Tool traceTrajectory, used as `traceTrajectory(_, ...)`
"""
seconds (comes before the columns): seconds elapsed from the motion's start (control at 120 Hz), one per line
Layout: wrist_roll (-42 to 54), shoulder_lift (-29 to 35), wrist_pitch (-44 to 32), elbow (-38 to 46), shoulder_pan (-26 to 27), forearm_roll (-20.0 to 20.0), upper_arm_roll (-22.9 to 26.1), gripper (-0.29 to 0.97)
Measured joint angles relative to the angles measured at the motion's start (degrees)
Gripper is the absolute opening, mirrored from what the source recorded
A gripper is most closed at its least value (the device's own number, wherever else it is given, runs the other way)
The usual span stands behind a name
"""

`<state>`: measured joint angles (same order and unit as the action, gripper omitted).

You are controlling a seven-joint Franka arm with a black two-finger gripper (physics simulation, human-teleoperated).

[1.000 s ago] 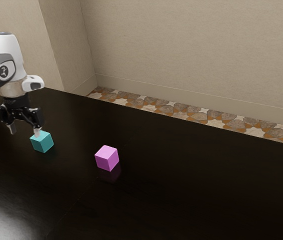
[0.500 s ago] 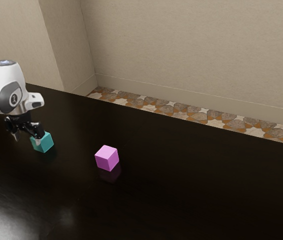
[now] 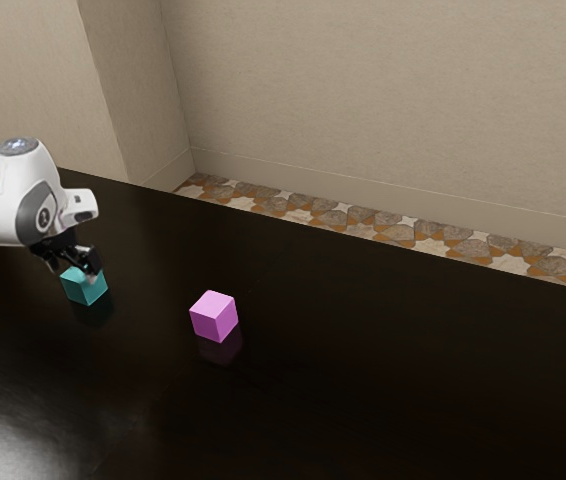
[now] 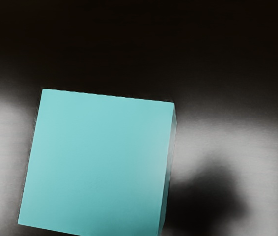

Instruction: Pick up the blue block with one arm, and put the blue block on the pink block with one arm

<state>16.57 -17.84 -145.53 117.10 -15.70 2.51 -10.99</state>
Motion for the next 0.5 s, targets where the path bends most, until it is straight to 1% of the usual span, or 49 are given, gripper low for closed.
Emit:
traceTrajectory(0.092,0.8,-1.0,-0.5,-1.8,-0.7,-0.8,0.0,0.68)
traceTrajectory(0.167,1.7,-3.0,-0.6,-4.6,-0.9,-2.4,0.1,0.68)
traceTrajectory(0.242,2.8,-3.6,-0.7,-5.3,-1.7,-3.6,0.5,0.68)
traceTrajectory(0.292,4.2,-3.8,-0.7,-5.2,-2.3,-5.9,0.7,0.68)
traceTrajectory(0.35,6.7,-4.1,-0.6,-5.1,-2.9,-10.2,0.8,0.68)
traceTrajectory(0.392,8.4,-4.2,-0.6,-5.1,-3.1,-12.5,0.8,0.68)
traceTrajectory(0.442,10.3,-4.5,-0.6,-5.1,-3.3,-14.4,0.8,0.68)
traceTrajectory(0.5,12.6,-5.0,-0.7,-5.2,-3.4,-15.7,0.7,0.68)
